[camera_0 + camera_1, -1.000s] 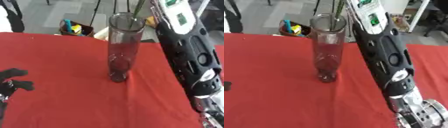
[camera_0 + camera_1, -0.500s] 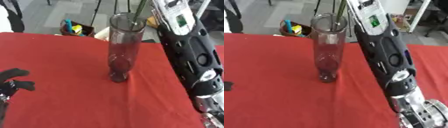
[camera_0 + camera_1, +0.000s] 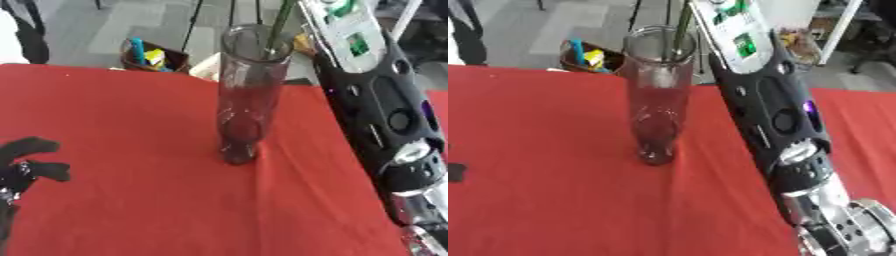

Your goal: Arrange flowers into the vase.

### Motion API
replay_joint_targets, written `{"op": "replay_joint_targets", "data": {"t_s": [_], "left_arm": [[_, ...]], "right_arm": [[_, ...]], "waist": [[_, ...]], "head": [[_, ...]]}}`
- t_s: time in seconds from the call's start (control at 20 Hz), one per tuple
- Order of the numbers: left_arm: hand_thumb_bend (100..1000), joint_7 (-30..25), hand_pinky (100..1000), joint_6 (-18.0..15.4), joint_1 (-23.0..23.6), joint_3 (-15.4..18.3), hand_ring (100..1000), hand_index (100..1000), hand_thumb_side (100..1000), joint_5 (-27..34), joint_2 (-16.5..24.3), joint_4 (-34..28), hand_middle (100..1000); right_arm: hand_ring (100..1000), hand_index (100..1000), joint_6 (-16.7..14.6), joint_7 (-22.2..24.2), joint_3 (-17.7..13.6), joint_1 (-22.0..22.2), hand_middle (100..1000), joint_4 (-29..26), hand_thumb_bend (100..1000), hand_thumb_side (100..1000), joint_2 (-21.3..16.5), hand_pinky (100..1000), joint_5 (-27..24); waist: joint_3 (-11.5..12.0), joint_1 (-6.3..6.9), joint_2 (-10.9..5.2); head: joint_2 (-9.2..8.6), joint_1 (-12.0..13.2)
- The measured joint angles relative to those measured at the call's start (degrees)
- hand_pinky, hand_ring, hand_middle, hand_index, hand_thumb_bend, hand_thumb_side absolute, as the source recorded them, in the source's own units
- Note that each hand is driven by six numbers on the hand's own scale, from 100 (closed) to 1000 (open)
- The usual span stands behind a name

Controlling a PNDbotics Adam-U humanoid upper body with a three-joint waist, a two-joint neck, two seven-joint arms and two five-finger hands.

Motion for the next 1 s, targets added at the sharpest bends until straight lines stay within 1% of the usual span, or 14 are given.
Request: {"op": "replay_joint_targets", "data": {"t_s": [0.05, 0.2, 0.6, 0.75, 1.0], "left_arm": [[101, -0.03, 740, 0.01, 0.0, 0.0, 589, 852, 1000, 0.0, 0.0, 0.0, 736], [101, -0.08, 740, 0.04, -0.08, 0.0, 589, 852, 1000, 0.0, 0.0, 0.0, 736], [102, -0.2, 741, 0.08, -0.26, -0.01, 589, 852, 1000, -0.01, 0.0, 0.0, 737], [102, -0.21, 741, 0.07, -0.27, -0.01, 590, 851, 1000, -0.02, 0.0, 0.0, 738], [102, -0.21, 741, 0.07, -0.27, -0.01, 590, 851, 1000, -0.04, 0.0, 0.0, 738]], "right_arm": [[486, 122, 0.01, -0.02, 0.0, 0.0, 100, 0.17, 100, 938, 0.0, 299, 0.0], [493, 147, 0.09, -0.01, 0.0, 0.0, 100, 0.61, 100, 938, 0.0, 301, 0.0], [513, 174, 0.61, 0.63, 0.23, 0.0, 100, 1.37, 100, 945, 0.0, 311, 0.08], [530, 197, 0.87, 1.43, 0.35, 0.0, 100, 1.6, 100, 952, -0.04, 325, 0.49], [531, 198, 1.46, 2.85, 0.37, 0.0, 100, 1.73, 100, 952, -0.47, 326, 2.09]], "waist": [[0.01, 0.0, 0.05], [0.09, -0.1, 0.09], [0.26, -0.34, 0.18], [0.25, -0.34, 0.18], [0.12, -0.34, 0.18]], "head": [[0.0, 0.0], [-0.01, 0.0], [-0.02, 0.0], [-0.02, 0.02], [-0.01, 0.14]]}}
